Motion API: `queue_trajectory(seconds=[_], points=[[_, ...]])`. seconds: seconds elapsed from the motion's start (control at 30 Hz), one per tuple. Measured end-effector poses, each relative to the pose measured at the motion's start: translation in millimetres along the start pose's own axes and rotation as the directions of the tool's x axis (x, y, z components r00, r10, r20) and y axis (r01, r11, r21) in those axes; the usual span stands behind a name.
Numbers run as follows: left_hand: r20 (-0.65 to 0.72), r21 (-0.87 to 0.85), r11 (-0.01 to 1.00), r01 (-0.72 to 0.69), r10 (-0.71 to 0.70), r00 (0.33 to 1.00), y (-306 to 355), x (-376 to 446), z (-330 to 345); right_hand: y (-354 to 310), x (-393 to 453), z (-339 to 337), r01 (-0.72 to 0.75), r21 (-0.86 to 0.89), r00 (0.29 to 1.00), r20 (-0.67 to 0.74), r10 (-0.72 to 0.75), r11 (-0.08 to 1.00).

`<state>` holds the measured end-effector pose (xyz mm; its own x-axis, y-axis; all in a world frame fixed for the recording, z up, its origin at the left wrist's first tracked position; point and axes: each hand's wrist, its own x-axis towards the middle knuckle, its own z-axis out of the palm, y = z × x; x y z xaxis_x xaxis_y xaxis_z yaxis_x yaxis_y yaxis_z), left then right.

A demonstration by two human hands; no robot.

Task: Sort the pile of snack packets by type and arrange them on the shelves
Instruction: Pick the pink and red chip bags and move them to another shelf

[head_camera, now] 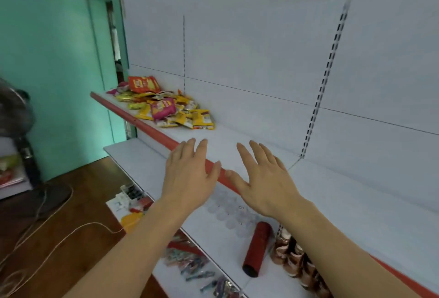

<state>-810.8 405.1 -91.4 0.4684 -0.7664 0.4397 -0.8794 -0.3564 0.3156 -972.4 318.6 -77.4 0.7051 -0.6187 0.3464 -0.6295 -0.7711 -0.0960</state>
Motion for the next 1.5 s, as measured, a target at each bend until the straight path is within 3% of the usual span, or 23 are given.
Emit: queue_trajectory(seconds=[0.33, 0.67, 0.87, 1.03, 1.37, 1.5], points=[[-0.041, 0.124, 0.980, 0.155, -0.151, 0.988, -140, 96, -18, -84, 173, 75, 0.169, 0.087, 0.986, -0.017, -0.168, 0.982], [-0.063, 0.104, 0.966, 0.237, -0.231, 0.971, -279, 191, -13, -158, 334, 137, 0.193, 0.109, 0.981, -0.006, -0.193, 0.975], [-0.016, 0.057, 0.991, 0.118, -0.117, 0.993, -357, 273, 7, -192, 410, 178, 0.073, 0.045, 0.997, -0.024, -0.072, 0.996], [0.022, 0.016, 0.998, -0.068, 0.068, 0.997, -393, 339, 23, -202, 454, 191, -0.072, 0.022, 0.993, -0.093, 0.074, 0.997], [0.096, -0.119, 0.953, -0.280, 0.292, 0.952, -412, 444, 91, -173, 517, 230, -0.280, -0.117, 0.959, -0.070, 0.274, 0.953], [0.237, -0.144, 0.934, -0.327, 0.353, 0.905, -406, 476, 111, -161, 535, 239, -0.269, -0.138, 0.963, -0.019, 0.269, 0.953]])
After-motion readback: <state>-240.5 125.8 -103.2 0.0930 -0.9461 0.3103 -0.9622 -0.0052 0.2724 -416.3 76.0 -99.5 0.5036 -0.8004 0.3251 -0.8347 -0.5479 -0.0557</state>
